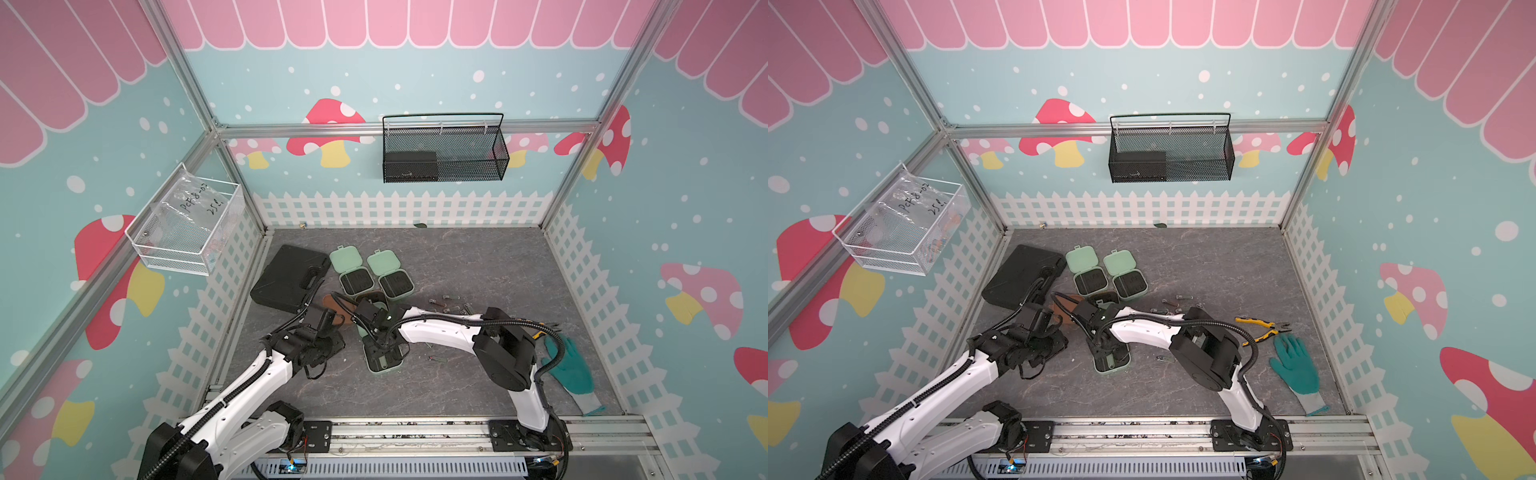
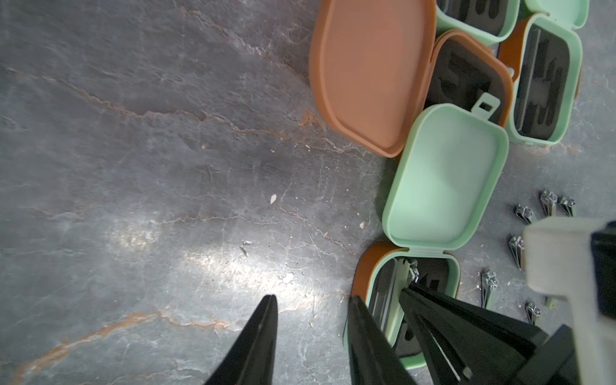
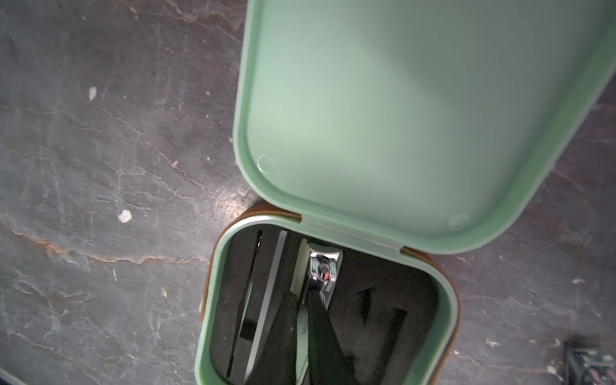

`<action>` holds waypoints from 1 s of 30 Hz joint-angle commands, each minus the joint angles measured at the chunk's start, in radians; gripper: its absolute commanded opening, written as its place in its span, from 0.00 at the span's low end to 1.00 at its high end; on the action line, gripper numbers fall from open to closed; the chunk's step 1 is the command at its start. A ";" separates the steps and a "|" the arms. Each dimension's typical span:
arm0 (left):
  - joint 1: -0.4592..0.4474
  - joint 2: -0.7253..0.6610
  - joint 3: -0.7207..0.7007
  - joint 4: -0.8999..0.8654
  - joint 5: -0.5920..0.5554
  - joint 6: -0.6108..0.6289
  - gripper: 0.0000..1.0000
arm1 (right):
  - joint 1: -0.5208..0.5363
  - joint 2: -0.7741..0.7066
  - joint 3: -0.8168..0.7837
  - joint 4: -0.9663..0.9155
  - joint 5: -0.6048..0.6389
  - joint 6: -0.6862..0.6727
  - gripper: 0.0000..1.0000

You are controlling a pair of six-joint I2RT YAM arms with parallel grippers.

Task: Organize nail clipper sets
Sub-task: Adjust the nail clipper in the storage box.

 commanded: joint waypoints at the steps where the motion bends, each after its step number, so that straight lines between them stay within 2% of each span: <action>1: 0.004 -0.016 -0.024 0.019 0.018 0.003 0.37 | 0.040 0.238 -0.088 -0.022 -0.088 0.034 0.11; 19: 0.005 -0.032 -0.024 0.023 0.056 0.022 0.26 | 0.045 0.360 -0.057 -0.029 -0.174 0.022 0.09; 30: 0.006 0.014 -0.008 0.020 0.069 0.035 0.17 | 0.040 0.407 -0.044 -0.027 -0.198 0.000 0.09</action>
